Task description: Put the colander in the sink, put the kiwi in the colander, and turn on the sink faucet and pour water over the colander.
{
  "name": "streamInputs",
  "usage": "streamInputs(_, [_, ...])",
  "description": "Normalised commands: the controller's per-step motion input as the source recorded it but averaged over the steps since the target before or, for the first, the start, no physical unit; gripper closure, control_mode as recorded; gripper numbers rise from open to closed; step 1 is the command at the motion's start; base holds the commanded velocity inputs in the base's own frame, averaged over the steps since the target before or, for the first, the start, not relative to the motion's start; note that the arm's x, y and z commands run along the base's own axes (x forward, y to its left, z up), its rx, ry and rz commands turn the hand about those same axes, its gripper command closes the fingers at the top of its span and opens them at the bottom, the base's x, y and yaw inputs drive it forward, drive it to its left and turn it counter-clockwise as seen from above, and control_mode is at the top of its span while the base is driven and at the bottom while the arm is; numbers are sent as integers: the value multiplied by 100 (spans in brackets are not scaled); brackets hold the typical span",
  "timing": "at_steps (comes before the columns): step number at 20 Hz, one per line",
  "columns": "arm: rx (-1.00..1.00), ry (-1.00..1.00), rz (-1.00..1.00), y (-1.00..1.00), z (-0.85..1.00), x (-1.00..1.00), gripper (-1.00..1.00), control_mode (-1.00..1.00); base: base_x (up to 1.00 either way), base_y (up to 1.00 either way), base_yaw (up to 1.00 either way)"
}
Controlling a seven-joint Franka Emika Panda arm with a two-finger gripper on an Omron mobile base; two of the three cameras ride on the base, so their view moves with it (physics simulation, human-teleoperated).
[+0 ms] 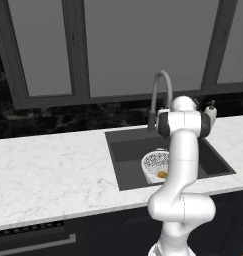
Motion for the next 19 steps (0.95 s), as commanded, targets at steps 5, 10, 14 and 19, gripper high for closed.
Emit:
streamInputs(5, [12,0,0,-100,-29,-12,100,-100,0,0,0])
streamInputs(10, [35,-13,13,-95,65,-66,100,-100,0,0,0])
streamInputs(14, [45,1,39,-45,94,-61,100,-100,0,0,0])
streamInputs(19, [33,11,53,0,49,-67,100,-100,0,0,0])
